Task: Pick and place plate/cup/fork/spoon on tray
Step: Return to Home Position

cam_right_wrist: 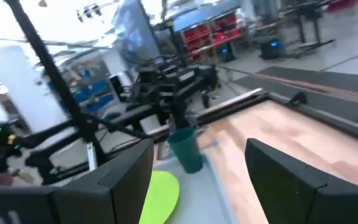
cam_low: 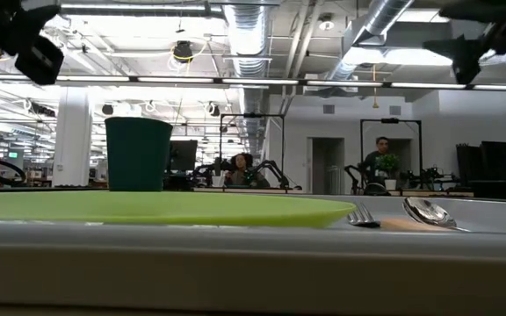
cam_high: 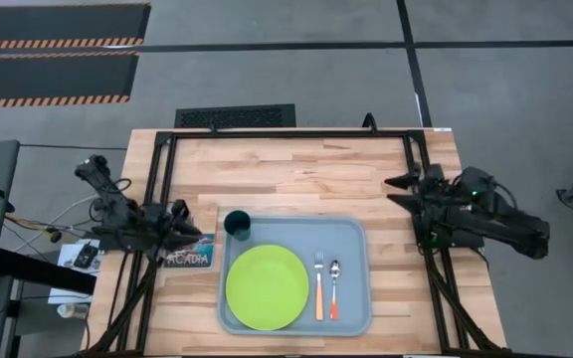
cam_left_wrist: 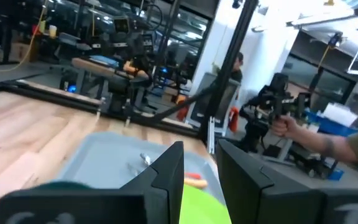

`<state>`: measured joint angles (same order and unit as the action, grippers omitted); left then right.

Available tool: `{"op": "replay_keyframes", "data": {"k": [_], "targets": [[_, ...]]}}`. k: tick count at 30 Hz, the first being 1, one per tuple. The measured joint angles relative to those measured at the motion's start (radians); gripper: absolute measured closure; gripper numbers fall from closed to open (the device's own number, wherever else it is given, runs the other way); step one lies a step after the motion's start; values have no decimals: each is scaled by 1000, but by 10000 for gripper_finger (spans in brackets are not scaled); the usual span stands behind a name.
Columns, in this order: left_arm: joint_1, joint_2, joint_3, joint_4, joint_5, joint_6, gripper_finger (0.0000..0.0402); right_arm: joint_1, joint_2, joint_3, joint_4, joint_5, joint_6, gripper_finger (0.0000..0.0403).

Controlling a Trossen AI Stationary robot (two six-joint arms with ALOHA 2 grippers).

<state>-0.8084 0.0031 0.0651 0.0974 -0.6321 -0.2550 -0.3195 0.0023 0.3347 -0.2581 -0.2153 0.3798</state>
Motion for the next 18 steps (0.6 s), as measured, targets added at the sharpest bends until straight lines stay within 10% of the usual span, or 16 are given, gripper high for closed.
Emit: {"op": "replay_keyframes", "data": {"k": [12,18], "targets": [[-7,2,-55,-13,122,94,319,170,2,-327,377,10,-63,121],[-7,4,-55,-12,172,47,319,286,29,-327,434,209,-259,121]]}}
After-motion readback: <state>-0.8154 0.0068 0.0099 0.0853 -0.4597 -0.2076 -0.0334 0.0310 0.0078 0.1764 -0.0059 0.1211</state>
